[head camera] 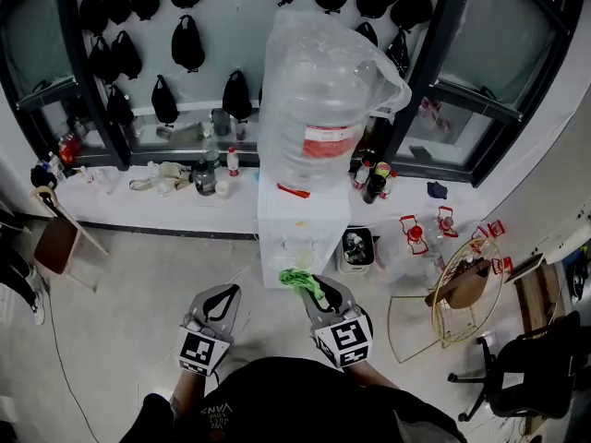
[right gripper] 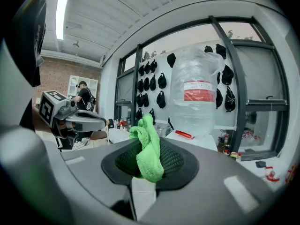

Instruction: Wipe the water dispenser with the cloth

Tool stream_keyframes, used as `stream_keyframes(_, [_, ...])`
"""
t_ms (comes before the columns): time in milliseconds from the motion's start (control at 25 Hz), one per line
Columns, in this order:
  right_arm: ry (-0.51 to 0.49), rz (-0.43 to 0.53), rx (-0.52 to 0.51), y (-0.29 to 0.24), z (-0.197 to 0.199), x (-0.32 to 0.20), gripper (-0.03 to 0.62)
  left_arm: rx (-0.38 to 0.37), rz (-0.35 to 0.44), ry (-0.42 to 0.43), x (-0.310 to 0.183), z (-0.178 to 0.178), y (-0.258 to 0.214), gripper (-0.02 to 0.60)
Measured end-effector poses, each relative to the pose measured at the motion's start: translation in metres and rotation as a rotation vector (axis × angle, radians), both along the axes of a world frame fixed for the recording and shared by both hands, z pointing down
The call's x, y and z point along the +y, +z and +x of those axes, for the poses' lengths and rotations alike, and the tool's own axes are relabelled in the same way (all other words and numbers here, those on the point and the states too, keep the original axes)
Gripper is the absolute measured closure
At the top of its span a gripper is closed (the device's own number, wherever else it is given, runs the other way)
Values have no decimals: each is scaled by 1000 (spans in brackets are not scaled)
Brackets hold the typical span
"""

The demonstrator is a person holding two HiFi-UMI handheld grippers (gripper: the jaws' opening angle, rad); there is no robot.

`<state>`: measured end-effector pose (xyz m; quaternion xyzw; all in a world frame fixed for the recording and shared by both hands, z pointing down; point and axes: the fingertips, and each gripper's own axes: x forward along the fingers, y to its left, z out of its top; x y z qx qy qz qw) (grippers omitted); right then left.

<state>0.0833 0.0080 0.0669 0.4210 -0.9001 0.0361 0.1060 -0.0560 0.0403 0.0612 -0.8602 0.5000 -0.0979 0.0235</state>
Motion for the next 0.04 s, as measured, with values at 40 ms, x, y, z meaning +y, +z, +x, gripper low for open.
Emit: stream_keyframes(40, [0, 0, 1, 0, 0, 0, 504, -1, 4, 0, 0, 0, 0, 580])
